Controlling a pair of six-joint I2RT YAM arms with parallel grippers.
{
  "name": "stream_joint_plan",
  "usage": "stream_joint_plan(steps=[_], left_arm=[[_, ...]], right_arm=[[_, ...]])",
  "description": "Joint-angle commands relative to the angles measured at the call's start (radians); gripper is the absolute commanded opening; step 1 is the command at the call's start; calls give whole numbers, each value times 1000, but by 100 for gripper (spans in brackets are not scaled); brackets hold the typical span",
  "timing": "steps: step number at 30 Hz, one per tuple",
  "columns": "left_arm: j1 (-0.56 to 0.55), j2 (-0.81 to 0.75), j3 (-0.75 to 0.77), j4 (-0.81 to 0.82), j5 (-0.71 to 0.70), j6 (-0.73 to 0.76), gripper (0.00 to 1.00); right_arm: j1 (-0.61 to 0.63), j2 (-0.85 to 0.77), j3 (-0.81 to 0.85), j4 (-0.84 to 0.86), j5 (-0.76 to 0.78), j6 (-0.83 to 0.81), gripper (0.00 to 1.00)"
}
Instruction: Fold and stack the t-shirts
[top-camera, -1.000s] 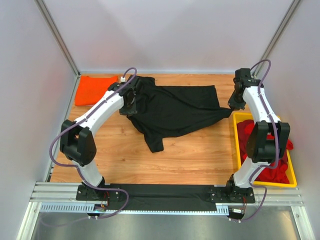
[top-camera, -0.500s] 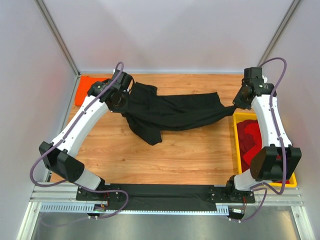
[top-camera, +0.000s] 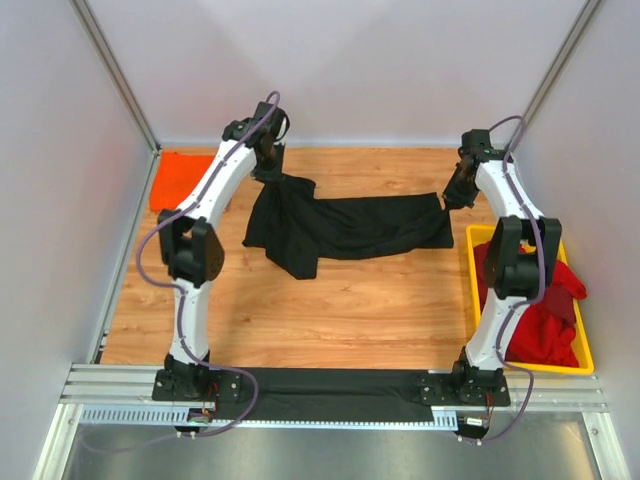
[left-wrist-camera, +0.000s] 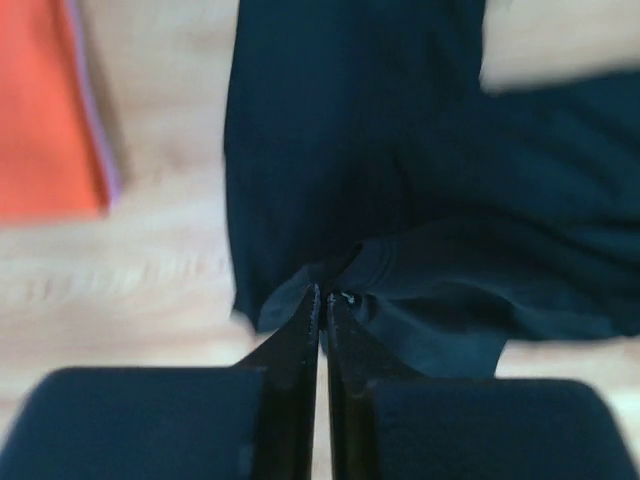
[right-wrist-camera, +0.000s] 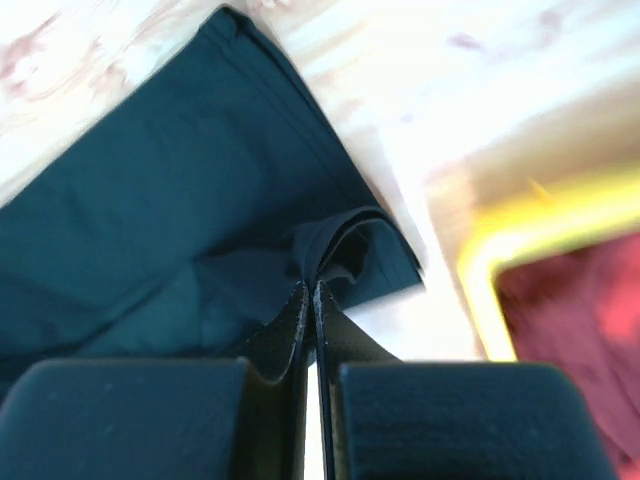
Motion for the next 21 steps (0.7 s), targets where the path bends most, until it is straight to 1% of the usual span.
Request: stream_joint_plan(steps=[1, 2, 3, 4, 5, 7, 8, 9, 10, 11, 12, 13, 14, 16, 19, 21], left_arm=[[36, 179, 263, 11, 114, 65, 12], [42, 217, 318, -12, 114, 55, 29], [50, 260, 388, -50, 114, 48, 34], [53, 257, 386, -55, 105, 25, 38], [51, 201, 304, -31, 73, 16, 44], [51, 95, 137, 29, 47, -30, 49], [50, -27, 45, 62, 45, -51, 50], [48, -93, -163, 151, 56, -70, 50], [47, -161, -277, 209, 73, -100, 50], [45, -272, -477, 269, 114, -122, 49], [45, -317, -558, 372, 137, -142, 49], [44, -371, -624, 407, 186, -172, 48], [45, -382, -708, 443, 209, -188, 48], [45, -385, -752, 451, 240, -211, 47], [40, -352, -792, 443, 275, -251, 45], [30, -344, -830, 481, 283, -268, 45]], right_arm=[[8, 141, 125, 30, -60, 3, 2], [8, 169, 156, 16, -58, 3, 6], [8, 189, 217, -2, -62, 3, 9], [8, 211, 239, -40, -34, 6, 18], [7, 209, 262, -57, -14, 14, 23], [2, 174, 253, -93, 27, 60, 35], [-1, 151, 232, -96, 27, 81, 37], [-1, 124, 175, -94, 26, 100, 38], [1, 69, 131, -72, 11, 132, 39], [1, 35, 88, -50, -3, 140, 39], [1, 12, 2, -15, -11, 149, 39], [1, -8, -32, -6, 3, 167, 38], [1, -34, -61, 1, 7, 174, 37], [-2, -45, -135, 24, 5, 181, 32], [-8, -62, -208, 60, 3, 207, 30], [-12, -64, -236, 129, -3, 230, 29]])
